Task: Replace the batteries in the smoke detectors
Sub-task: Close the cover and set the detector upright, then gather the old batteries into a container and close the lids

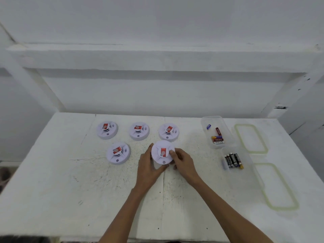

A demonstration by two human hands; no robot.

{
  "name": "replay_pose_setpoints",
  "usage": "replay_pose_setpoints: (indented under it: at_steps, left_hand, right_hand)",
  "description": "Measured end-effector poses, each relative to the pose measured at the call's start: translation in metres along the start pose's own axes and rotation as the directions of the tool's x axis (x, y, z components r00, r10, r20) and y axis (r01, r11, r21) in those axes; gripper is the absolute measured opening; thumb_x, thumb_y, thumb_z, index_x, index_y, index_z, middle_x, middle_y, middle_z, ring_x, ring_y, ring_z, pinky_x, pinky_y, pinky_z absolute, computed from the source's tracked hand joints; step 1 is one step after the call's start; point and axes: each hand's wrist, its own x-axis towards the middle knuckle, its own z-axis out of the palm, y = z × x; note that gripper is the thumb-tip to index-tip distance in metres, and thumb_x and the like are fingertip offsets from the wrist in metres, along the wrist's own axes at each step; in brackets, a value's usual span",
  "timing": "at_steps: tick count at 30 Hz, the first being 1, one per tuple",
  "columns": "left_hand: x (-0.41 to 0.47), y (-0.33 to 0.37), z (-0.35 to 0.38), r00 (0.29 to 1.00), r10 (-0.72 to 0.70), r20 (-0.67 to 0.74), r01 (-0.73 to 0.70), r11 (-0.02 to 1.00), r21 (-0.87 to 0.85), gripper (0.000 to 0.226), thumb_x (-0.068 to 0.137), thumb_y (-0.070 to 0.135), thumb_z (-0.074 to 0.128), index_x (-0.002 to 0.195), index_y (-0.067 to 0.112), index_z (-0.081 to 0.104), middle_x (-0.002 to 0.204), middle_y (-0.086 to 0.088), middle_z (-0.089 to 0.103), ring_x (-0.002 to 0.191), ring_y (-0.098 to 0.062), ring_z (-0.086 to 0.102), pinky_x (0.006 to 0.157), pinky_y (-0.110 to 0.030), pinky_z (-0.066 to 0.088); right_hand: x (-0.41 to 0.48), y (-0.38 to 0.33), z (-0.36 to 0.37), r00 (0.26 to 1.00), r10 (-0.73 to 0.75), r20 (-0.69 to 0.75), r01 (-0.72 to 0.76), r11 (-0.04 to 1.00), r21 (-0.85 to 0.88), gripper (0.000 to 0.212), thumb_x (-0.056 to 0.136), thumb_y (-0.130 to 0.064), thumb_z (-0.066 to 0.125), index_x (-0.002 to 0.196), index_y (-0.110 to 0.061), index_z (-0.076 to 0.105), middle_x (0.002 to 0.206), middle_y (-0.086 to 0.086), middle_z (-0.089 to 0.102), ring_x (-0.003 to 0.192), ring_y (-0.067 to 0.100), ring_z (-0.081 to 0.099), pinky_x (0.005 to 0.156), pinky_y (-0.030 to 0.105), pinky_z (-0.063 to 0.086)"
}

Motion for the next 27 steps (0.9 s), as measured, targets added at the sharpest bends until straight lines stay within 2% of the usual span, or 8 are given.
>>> replay_pose_setpoints:
  at_steps: [3, 6, 10, 13, 16, 20, 23, 27]
  left_hand:
    - [0.003, -0.001, -0.006, 0.998, 0.044, -0.040, -0.042, 0.998, 0.045, 0.073, 0.073, 0.044, 0.091, 0.136, 0.027, 0.058, 0.127, 0.011, 0.067, 0.117, -0.016, 0.064, 0.093, -0.045, 0.053]
    - [0.001, 0.000, -0.006, 0.989, 0.118, -0.086, -0.100, 0.977, 0.189, 0.069, 0.068, 0.052, 0.092, 0.126, 0.027, 0.062, 0.118, 0.016, 0.065, 0.112, -0.009, 0.059, 0.095, -0.038, 0.047]
    - [-0.002, -0.012, -0.002, 0.993, 0.082, -0.082, -0.050, 0.942, 0.333, 0.081, 0.067, 0.067, 0.084, 0.133, 0.029, 0.057, 0.123, 0.013, 0.059, 0.118, -0.013, 0.050, 0.098, -0.030, 0.040]
    - [-0.003, -0.015, 0.000, 0.996, 0.044, -0.080, -0.011, 0.928, 0.372, 0.086, 0.068, 0.070, 0.080, 0.138, 0.028, 0.052, 0.123, 0.010, 0.053, 0.118, -0.015, 0.043, 0.096, -0.032, 0.043]
    - [-0.004, -0.014, 0.002, 0.996, 0.019, -0.088, 0.017, 0.917, 0.398, 0.097, 0.069, 0.066, 0.080, 0.146, 0.020, 0.045, 0.125, 0.004, 0.048, 0.120, -0.017, 0.040, 0.097, -0.034, 0.045]
    - [-0.006, -0.008, 0.003, 0.990, 0.053, -0.133, 0.009, 0.905, 0.425, 0.083, 0.073, 0.063, 0.078, 0.137, 0.020, 0.049, 0.123, 0.005, 0.049, 0.116, -0.015, 0.041, 0.099, -0.036, 0.044]
    - [-0.005, -0.005, 0.004, 0.987, 0.077, -0.141, -0.006, 0.894, 0.447, 0.071, 0.077, 0.062, 0.075, 0.130, 0.020, 0.052, 0.120, 0.006, 0.052, 0.114, -0.015, 0.042, 0.098, -0.036, 0.043]
    - [-0.005, -0.012, 0.004, 0.993, 0.054, -0.107, 0.003, 0.881, 0.474, 0.085, 0.076, 0.063, 0.074, 0.139, 0.013, 0.047, 0.130, -0.001, 0.051, 0.122, -0.019, 0.042, 0.103, -0.036, 0.042]
  right_hand:
    - [-0.001, -0.002, 0.017, 0.990, -0.069, -0.123, 0.056, 0.993, -0.102, 0.023, 0.097, -0.042, 0.057, 0.115, -0.028, 0.061, 0.094, -0.008, 0.071, 0.080, 0.004, 0.067, 0.068, 0.016, 0.051]
    - [-0.003, 0.009, 0.025, 0.958, -0.188, -0.218, 0.132, 0.960, -0.248, 0.025, 0.100, -0.037, 0.054, 0.115, -0.020, 0.063, 0.107, -0.006, 0.061, 0.091, 0.013, 0.063, 0.077, 0.022, 0.052]
    - [-0.004, 0.020, 0.024, 0.940, -0.285, -0.189, 0.223, 0.929, -0.295, 0.033, 0.101, -0.041, 0.051, 0.125, -0.021, 0.062, 0.111, -0.009, 0.055, 0.099, 0.012, 0.058, 0.080, 0.026, 0.054]
    - [-0.005, 0.020, 0.025, 0.929, -0.330, -0.171, 0.253, 0.898, -0.360, 0.044, 0.097, -0.045, 0.049, 0.133, -0.021, 0.058, 0.114, -0.008, 0.054, 0.104, 0.009, 0.049, 0.084, 0.025, 0.049]
    - [-0.008, 0.021, 0.027, 0.920, -0.358, -0.158, 0.256, 0.856, -0.449, 0.054, 0.093, -0.050, 0.052, 0.138, -0.021, 0.054, 0.118, -0.005, 0.054, 0.110, 0.012, 0.042, 0.085, 0.021, 0.044]
    - [-0.009, 0.023, 0.031, 0.926, -0.354, -0.133, 0.239, 0.821, -0.519, 0.061, 0.089, -0.054, 0.054, 0.141, -0.021, 0.052, 0.118, -0.004, 0.054, 0.113, 0.011, 0.039, 0.082, 0.010, 0.034]
    - [-0.008, 0.022, 0.032, 0.930, -0.343, -0.134, 0.223, 0.814, -0.536, 0.064, 0.088, -0.056, 0.051, 0.141, -0.020, 0.052, 0.118, -0.003, 0.054, 0.114, 0.012, 0.039, 0.083, 0.015, 0.037]
    - [-0.008, 0.020, 0.033, 0.938, -0.316, -0.140, 0.202, 0.830, -0.521, 0.061, 0.087, -0.054, 0.055, 0.138, -0.020, 0.053, 0.120, -0.004, 0.053, 0.112, 0.012, 0.038, 0.088, 0.022, 0.041]
